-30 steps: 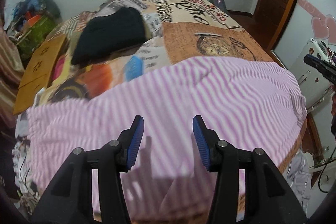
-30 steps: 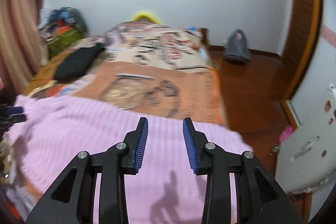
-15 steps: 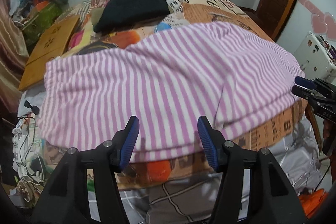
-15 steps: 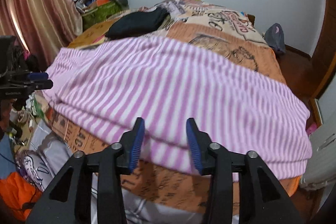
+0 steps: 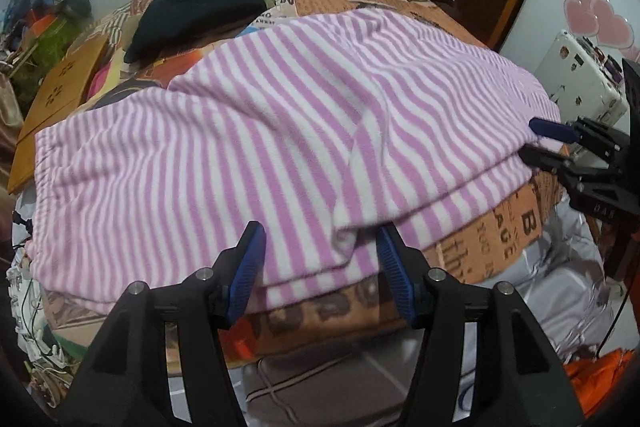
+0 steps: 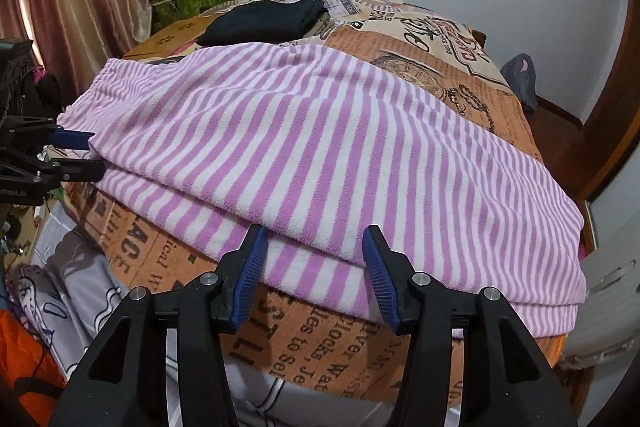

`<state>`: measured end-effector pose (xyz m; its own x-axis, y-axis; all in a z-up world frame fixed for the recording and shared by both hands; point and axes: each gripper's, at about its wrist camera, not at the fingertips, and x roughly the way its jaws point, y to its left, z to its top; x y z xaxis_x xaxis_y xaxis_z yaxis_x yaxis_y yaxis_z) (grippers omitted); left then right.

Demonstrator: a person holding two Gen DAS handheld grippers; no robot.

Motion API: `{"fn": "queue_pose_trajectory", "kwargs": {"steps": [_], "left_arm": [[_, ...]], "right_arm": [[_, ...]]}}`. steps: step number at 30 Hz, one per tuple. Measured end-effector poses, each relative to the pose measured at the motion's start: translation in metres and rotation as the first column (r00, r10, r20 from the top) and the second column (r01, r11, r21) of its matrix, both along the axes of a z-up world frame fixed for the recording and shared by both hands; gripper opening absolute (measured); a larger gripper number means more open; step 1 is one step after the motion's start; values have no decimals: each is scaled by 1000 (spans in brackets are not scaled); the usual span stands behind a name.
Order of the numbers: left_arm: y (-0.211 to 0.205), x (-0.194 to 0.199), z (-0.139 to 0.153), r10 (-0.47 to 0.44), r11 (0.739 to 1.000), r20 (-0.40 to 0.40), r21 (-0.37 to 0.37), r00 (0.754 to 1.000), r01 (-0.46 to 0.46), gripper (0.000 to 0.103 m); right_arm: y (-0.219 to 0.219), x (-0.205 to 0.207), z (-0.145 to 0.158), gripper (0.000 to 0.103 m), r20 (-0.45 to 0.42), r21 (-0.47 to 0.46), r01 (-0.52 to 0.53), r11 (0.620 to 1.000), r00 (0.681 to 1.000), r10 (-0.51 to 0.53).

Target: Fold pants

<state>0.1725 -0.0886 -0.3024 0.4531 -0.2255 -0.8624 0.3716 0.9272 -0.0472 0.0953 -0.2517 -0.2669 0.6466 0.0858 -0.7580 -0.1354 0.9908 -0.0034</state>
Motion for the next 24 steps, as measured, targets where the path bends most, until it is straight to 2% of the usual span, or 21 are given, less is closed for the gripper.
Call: {"fn": "queue_pose_trajectory", "kwargs": {"steps": [3,6,8,9,11,15,20,24], "left_arm": [[-5,7,4,8,1000,21,-10,1000,-8,52],[-8,15,7,12,1000,29,-17,1000,-12,41],[-10,19,8,14,1000,31,-19,999,-14,28],[-11,21,8,15,1000,30,-23,999,-14,25],[-13,24,11,16,999,26,-48,1000,-14,12],[-14,27,22,19,996,40,-86,999,-16,10],[-10,36,41,33,988,52,-149,998,-25,10],[-11,38,53,32,987,76,-159,997,-20,10]], "right_arm": [[-1,3,1,46,12,12,-1,1000,1000,1],[-3,5,2,44,32,19,0,1000,999,-1],[-4,7,3,32,40,25,0,1000,999,-1],[-5,7,4,31,43,30,2,1000,999,-3],[-6,8,5,31,37,38,-1,999,999,-1],[3,4,6,31,33,28,-28,999,999,27],[24,6,7,48,53,-6,-81,997,995,81],[35,15,4,49,69,-28,-88,996,994,90]]}}
